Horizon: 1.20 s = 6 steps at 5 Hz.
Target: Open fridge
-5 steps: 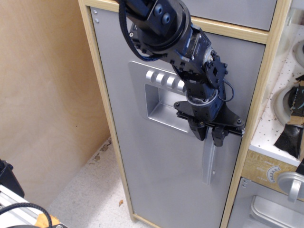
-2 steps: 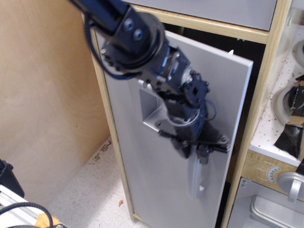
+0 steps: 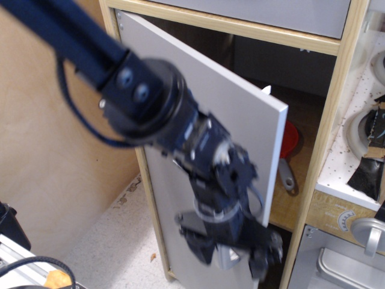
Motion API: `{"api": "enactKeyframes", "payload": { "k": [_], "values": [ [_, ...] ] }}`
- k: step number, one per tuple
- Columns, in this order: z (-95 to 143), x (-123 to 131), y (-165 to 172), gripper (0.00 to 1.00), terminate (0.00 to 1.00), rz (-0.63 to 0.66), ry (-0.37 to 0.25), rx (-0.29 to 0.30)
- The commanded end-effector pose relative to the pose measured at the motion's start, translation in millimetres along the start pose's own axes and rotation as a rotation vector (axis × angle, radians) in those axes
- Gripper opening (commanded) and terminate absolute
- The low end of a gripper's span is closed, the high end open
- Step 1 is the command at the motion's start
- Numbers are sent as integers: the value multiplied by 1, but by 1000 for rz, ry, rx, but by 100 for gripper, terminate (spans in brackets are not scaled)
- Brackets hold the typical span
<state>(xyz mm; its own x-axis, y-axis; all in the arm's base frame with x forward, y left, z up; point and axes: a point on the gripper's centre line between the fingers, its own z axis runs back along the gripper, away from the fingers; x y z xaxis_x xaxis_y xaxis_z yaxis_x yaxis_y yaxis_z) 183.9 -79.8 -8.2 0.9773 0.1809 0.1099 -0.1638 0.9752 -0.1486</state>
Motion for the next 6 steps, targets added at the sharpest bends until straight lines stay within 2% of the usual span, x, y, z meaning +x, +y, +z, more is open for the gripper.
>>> {"api": "enactKeyframes", "payload": {
  "k": [1,2,3,4,5,6],
  "values": [
    [-5,-21,-48,100,0,20,24,-93],
    [-5,-7,-86,100,0,-35,32,-130],
    [2,11,-116,100,0,-114,6,-169],
    [24,28,-142,100,0,-127,-33,-141],
    [59,45,-152,100,0,-141,-54,-67],
    [79,60,-148,100,0,-180,-49,6]
  ]
}}
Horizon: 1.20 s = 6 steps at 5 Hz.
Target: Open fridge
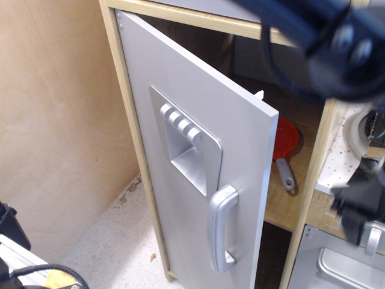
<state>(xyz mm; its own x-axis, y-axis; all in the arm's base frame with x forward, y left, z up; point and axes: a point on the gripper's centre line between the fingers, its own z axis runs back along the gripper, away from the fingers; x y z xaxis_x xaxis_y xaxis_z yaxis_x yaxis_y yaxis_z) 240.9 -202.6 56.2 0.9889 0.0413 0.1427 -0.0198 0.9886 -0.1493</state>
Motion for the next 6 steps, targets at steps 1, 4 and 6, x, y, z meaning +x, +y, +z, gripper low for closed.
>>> {"api": "enactKeyframes", "payload": {
  "k": [1,4,6],
  "values": [
    [47,39,26,100,0,-64,-4,107],
    [44,47,116,100,0,-89,-46,166],
    [50,21,165,100,0,3,17,184]
  ]
}}
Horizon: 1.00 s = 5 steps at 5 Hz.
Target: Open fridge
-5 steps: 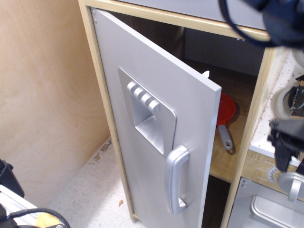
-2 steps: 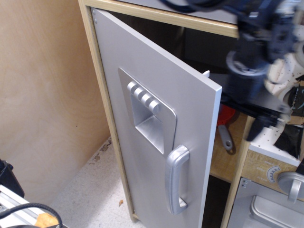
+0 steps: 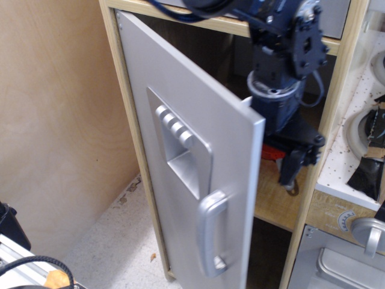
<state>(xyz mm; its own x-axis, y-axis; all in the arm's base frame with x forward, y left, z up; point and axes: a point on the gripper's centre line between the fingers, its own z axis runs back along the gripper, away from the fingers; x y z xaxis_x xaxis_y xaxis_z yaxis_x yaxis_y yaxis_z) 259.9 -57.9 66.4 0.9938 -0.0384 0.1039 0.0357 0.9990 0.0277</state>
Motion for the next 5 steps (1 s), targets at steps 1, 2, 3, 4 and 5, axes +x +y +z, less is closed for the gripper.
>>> {"api": "enactKeyframes", "payload": {
  "k": [1,2,3,4,5],
  "values": [
    [16,-25,46,100,0,121,-13,24],
    [14,-38,75,100,0,153,-8,11],
    [8,-44,106,100,0,144,-63,22],
    [8,-44,137,100,0,142,-80,24],
    [9,-44,152,100,0,173,-73,34]
  ]
}}
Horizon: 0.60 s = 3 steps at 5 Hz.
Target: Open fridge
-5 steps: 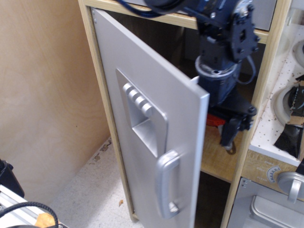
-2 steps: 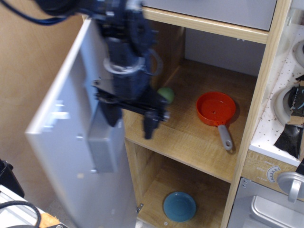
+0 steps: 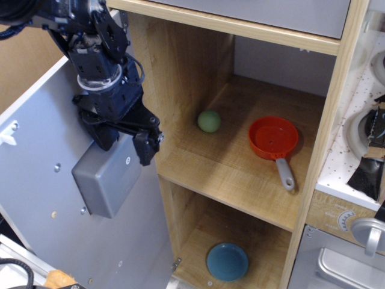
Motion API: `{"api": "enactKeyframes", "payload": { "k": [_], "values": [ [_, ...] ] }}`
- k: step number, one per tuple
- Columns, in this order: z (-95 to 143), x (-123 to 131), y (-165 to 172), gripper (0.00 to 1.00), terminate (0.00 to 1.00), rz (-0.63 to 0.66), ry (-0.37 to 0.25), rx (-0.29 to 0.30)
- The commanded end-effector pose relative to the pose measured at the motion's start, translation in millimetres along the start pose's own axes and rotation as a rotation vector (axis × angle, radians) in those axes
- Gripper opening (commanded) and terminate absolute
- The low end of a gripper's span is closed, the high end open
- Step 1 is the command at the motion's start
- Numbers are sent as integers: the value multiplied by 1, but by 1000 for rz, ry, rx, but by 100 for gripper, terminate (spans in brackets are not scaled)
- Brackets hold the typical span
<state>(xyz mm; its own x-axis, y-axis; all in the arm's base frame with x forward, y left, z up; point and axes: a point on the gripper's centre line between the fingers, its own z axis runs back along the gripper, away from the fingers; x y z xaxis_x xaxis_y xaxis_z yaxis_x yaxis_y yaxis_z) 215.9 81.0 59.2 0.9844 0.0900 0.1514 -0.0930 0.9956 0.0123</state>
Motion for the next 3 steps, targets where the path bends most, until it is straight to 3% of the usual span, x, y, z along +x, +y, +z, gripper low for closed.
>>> {"api": "enactKeyframes", "payload": {
  "k": [1,2,3],
  "values": [
    [14,9,14,100,0,43,-29,32],
    [14,9,14,100,0,43,-29,32],
    [14,9,14,100,100,43,-29,32]
  ]
}}
